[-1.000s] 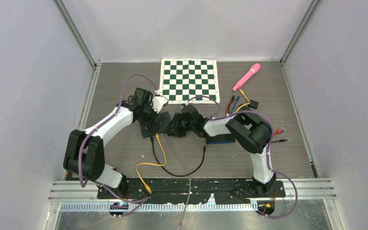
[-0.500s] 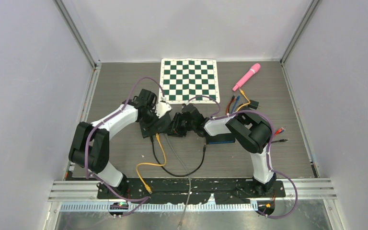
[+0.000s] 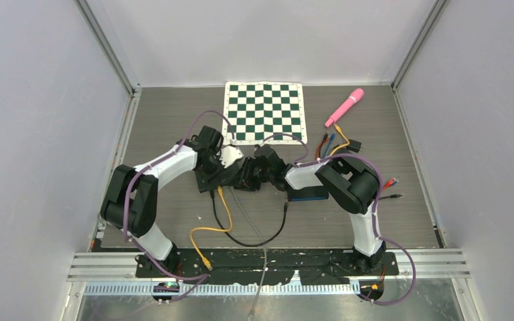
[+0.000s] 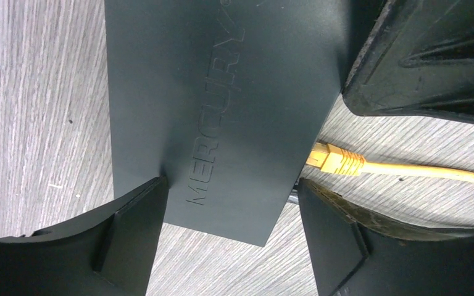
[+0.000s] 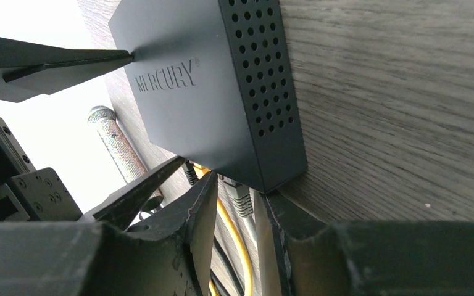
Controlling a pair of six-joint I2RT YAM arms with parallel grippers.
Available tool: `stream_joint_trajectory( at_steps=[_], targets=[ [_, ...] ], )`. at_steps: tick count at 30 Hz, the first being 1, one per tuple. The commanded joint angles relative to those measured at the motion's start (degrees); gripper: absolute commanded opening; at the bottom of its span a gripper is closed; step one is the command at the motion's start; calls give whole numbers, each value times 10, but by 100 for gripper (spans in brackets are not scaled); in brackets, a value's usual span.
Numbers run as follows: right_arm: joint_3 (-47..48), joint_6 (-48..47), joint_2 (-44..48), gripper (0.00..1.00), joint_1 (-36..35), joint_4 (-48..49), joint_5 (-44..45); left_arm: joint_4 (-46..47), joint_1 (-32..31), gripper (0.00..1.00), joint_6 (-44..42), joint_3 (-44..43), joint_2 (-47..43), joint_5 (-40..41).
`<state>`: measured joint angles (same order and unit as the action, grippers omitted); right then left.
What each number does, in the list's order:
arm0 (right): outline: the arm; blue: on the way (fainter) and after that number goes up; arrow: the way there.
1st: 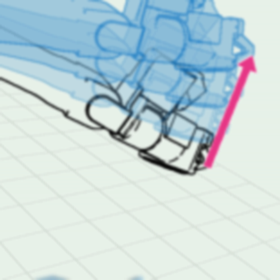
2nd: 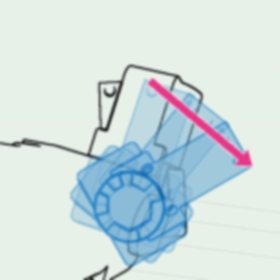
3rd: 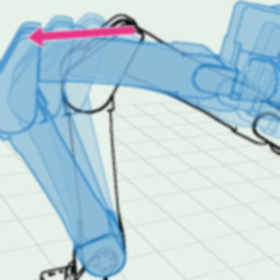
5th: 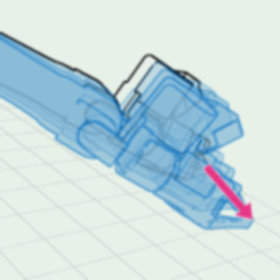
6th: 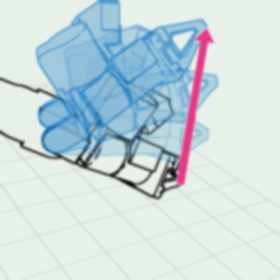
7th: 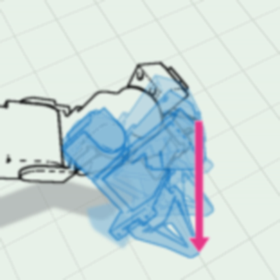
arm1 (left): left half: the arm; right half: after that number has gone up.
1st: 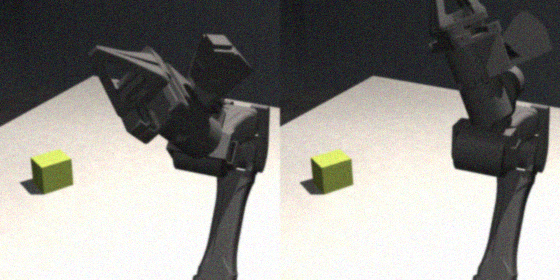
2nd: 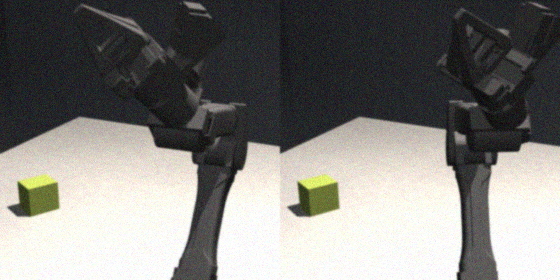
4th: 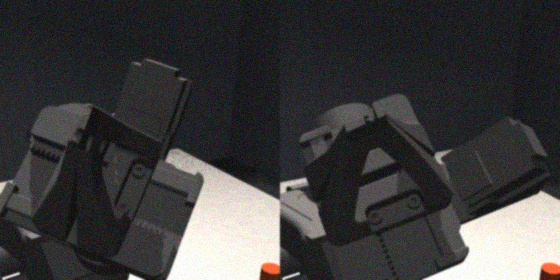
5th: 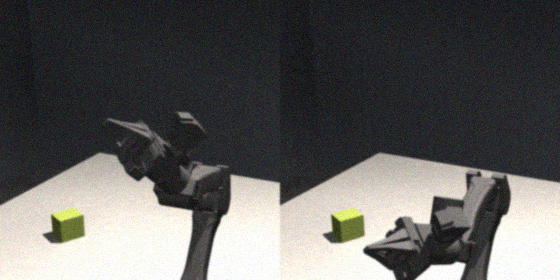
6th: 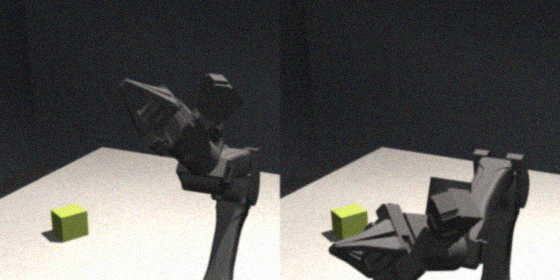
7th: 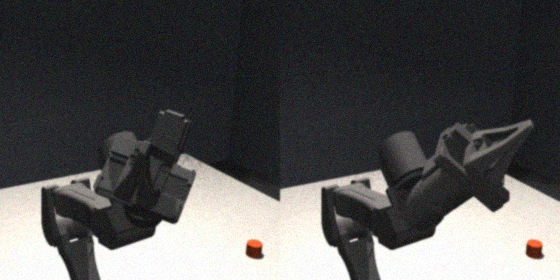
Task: Pull the plug from the switch port
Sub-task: Pull the connector from the switch port.
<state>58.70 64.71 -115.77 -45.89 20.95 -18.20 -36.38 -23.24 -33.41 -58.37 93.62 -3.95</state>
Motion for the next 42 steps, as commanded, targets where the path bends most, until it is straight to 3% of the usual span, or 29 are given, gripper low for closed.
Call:
stream_joint_trajectory(
  at_steps=[1,5,10,16,20,27,35,42],
  targets=[
    [8,10,-6,36,1,-6,6,-25,-1,76,-4,-21,17,-24],
    [3,33,-14,39,-3,29,2,-28,-1,68,-4,-23,22,-43],
    [17,35,-26,45,-9,11,18,-29,-2,67,-8,-19,18,-49],
    [21,33,-33,22,-14,12,26,-31,-1,68,-9,-19,18,-52],
    [19,25,-31,12,-17,12,32,-33,-1,68,-11,-21,18,-58],
    [25,15,-25,6,-16,-5,39,-36,-2,68,-11,-23,19,-61],
    [29,-61,10,5,-15,-59,29,-35,-1,69,5,-27,24,-55],
    [14,-90,27,5,-14,-66,-41,-38,-1,68,27,-40,34,-47]
  ],
)
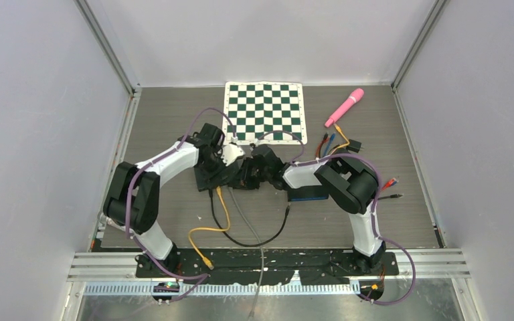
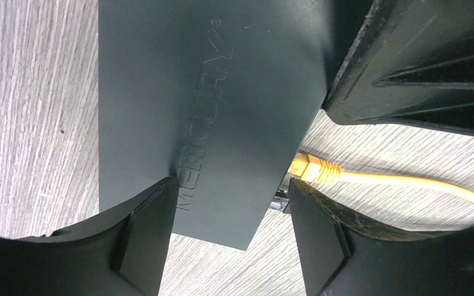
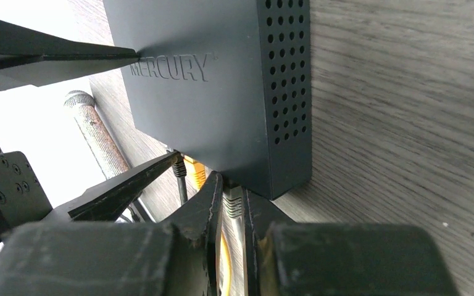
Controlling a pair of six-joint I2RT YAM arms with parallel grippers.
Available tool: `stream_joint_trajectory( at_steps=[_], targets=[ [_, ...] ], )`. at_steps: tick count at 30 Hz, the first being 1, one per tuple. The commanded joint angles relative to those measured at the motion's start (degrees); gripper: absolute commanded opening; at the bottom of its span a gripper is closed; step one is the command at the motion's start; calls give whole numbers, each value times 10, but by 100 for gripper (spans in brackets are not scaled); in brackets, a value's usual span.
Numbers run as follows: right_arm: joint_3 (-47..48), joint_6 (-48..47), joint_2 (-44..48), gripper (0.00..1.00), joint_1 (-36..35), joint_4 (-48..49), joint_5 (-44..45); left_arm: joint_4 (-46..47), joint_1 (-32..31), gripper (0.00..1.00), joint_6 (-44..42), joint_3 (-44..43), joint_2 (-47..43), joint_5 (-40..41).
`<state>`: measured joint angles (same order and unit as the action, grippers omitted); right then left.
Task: Pull the plug from the switch port
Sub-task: Pull the connector from the switch port.
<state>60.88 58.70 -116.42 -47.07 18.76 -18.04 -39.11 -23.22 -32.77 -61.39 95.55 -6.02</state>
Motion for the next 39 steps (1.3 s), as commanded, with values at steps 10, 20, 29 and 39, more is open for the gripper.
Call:
stream_joint_trajectory(
  at_steps=[10,20,29,39],
  targets=[
    [-33,-35,43,5,-1,-35,-88,-17,-3,67,55,-23,14,-32],
    [-55,-39,77,5,10,-25,-60,-19,-10,72,57,-15,-51,-36],
    [-93,-108,231,5,21,-55,23,119,-10,80,122,73,-186,12],
    [-70,-226,420,5,57,-182,224,311,-6,100,211,194,-386,111]
  ],
)
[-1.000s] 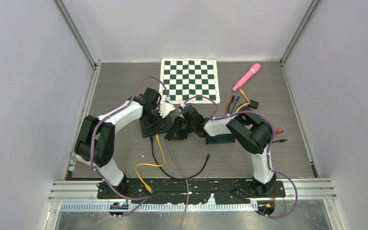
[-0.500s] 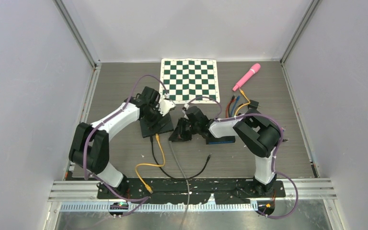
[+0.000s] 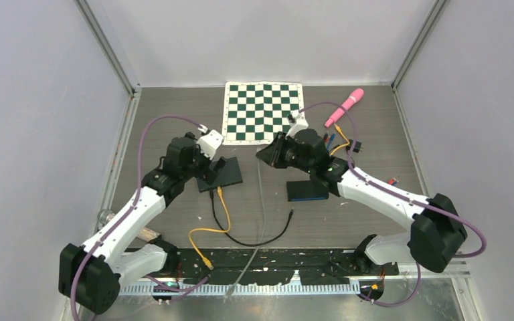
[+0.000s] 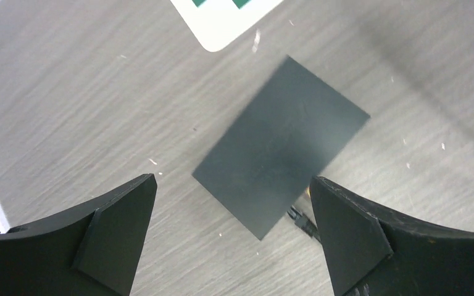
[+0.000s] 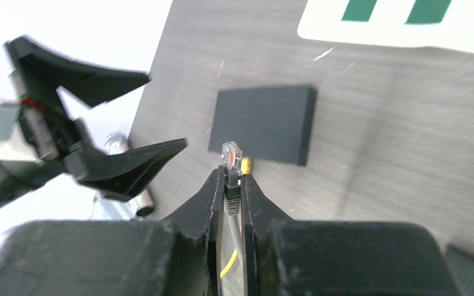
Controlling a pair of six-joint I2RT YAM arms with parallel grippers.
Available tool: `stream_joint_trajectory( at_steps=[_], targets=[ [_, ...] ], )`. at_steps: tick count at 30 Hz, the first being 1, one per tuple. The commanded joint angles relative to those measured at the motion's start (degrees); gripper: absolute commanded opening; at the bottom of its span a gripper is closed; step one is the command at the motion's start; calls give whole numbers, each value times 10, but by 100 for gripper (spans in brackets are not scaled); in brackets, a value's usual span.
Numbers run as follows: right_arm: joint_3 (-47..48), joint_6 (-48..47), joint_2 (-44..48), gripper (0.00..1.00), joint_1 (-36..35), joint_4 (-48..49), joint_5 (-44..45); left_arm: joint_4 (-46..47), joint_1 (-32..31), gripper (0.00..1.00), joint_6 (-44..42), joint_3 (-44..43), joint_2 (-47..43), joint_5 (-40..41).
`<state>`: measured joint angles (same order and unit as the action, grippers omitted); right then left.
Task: Pull the plug from the switch port
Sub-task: Pull the connector from the switch port, then place the connector at the center of the board.
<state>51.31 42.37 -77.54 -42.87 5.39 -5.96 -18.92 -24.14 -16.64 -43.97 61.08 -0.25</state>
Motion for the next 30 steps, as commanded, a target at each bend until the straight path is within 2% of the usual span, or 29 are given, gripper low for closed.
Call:
stream_joint_trajectory(
  at_steps=[1,5,9,14,18,21,26,30],
  targets=[
    [31,-78,34,5,17,-60,113,120,3,100,61,25,-53,68],
    [82,-122,33,5,28,-89,167,161,7,100,110,60,-94,119],
    [158,-177,-1,5,46,-124,161,185,8,100,134,89,-127,140],
    [292,-250,-132,5,68,-237,139,177,8,100,140,102,-142,140],
    [388,-287,-241,5,72,-297,99,161,8,100,142,103,-139,133],
    [452,-293,-318,5,73,-326,109,155,8,100,146,103,-133,133],
    [531,-296,-402,8,74,-376,137,144,8,100,151,101,-129,127],
    [583,-301,-437,16,76,-418,152,135,8,100,149,99,-122,123]
  ],
)
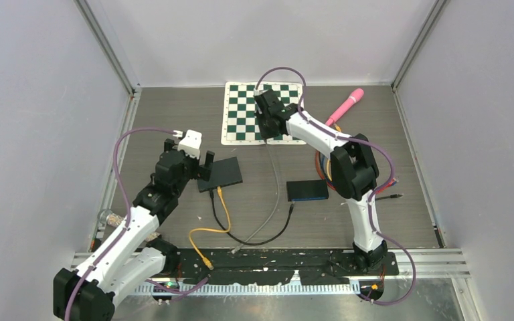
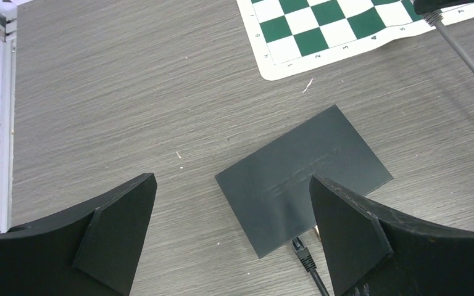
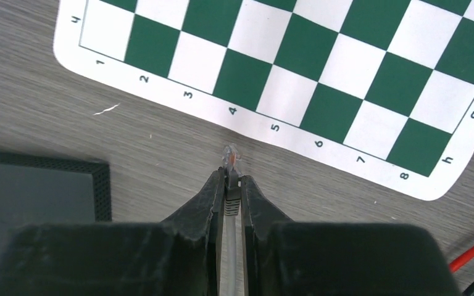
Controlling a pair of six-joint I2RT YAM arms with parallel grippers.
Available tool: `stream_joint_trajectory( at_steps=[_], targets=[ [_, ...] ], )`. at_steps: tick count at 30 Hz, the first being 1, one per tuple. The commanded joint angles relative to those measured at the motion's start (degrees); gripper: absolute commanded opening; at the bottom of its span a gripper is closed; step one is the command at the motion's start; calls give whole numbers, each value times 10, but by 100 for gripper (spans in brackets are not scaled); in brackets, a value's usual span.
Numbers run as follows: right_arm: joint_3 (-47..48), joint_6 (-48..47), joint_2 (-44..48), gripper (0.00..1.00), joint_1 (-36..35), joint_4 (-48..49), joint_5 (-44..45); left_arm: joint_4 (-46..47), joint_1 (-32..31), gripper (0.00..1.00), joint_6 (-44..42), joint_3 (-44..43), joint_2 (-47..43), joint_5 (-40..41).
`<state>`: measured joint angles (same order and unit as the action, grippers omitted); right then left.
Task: Pull the plug from the switch port
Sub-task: Place the connector at the center of the board.
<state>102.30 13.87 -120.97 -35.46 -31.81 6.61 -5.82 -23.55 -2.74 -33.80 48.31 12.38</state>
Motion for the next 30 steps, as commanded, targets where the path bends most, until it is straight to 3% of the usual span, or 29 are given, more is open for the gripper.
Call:
stream_joint_trajectory(
  at_steps=[1,3,8,15,21,26,30],
  targets=[
    [77,-17,-3,26,2,-54,27,2,3,100,9,-2,7,-7],
    [72,-17,7,41,1,-50,18,2,3,99,4,0,13,-15],
    [10,-3,74,59,1,-14,-16,-12,3,99,8,-12,41,-12],
    [-126,68,174,60,2,67,-122,-39,3,100,23,-42,72,30],
    [-301,229,223,60,1,239,-232,-64,10,100,61,-47,85,60],
    [-420,387,213,58,-22,451,-288,-135,41,99,77,-84,134,34],
    [-442,433,174,57,-69,491,-286,-139,47,99,68,-99,150,12]
  ],
)
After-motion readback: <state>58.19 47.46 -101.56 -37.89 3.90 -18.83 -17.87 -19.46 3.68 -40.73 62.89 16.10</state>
